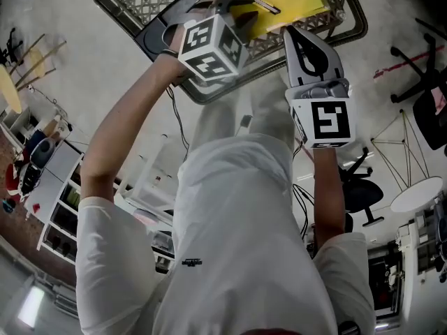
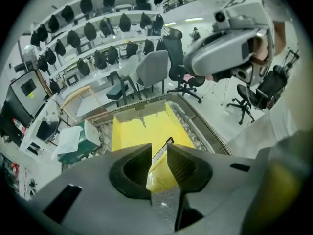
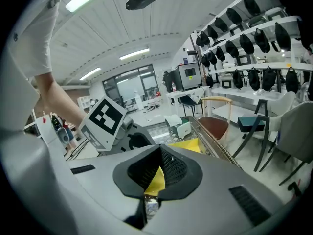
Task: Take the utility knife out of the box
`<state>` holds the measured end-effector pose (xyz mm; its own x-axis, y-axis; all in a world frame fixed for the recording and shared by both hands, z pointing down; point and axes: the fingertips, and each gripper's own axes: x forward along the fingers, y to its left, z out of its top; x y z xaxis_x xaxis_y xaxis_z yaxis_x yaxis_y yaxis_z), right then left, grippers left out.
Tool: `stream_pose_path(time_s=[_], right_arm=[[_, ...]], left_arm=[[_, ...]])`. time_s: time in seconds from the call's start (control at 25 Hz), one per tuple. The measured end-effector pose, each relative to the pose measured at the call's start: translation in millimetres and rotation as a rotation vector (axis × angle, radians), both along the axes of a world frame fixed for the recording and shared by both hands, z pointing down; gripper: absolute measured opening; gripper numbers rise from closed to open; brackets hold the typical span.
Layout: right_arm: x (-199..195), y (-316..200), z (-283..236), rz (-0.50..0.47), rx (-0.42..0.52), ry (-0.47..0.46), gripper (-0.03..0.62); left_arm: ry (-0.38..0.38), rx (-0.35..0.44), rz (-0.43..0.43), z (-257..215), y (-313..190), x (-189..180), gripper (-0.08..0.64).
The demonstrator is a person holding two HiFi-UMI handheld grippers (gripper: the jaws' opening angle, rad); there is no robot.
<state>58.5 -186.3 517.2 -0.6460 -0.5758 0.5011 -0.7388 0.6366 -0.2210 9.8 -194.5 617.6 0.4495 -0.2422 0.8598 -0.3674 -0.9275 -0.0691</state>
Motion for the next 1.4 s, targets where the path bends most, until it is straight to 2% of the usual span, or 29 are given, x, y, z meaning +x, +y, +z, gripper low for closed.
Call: stream_pose_path(time_s=[0.16, 0.36, 0.44, 0.72, 0.84, 1.0, 1.28, 1.4], right_arm=[[-1.0, 0.4, 14.0, 0.001, -0.023, 0.008, -0.002], [0.2, 2.4, 25.9, 0.000, -0.041, 0.020, -0.002], [3.3, 4.7, 31.0, 0.005, -0.045, 0.034, -0.002], [13.0, 7.4, 42.1, 0.024, -0.068, 0.045, -0.002], [12.7, 7.8, 40.2, 0.032, -0.062, 0.044, -0.002], [9.7, 8.4, 35.1, 0.040, -0.046, 0.040, -0.002], [7.9, 10.5, 29.5, 0.053, -0.038, 0.037, -0.002], [7.8, 13.7, 26.2, 0.060, -0.034, 0.035, -0.002]], left_arm=[[-0.030, -0.013, 0.082, 17.6, -1.6, 2.8, 0.100], [-0.096, -0.042, 0.244, 45.9, -0.4, 10.5, 0.130], [-0.114, -0.046, 0.275, 55.4, -0.3, 12.5, 0.130], [-0.162, -0.096, 0.328, 83.6, -0.8, 11.3, 0.158], [-0.188, -0.094, 0.367, 90.1, -1.1, 12.6, 0.166], [-0.199, -0.114, 0.377, 94.7, -1.1, 14.1, 0.166], [-0.212, -0.123, 0.443, 96.2, 4.6, 14.5, 0.124], [-0.206, -0.117, 0.431, 95.4, 4.3, 14.2, 0.115]])
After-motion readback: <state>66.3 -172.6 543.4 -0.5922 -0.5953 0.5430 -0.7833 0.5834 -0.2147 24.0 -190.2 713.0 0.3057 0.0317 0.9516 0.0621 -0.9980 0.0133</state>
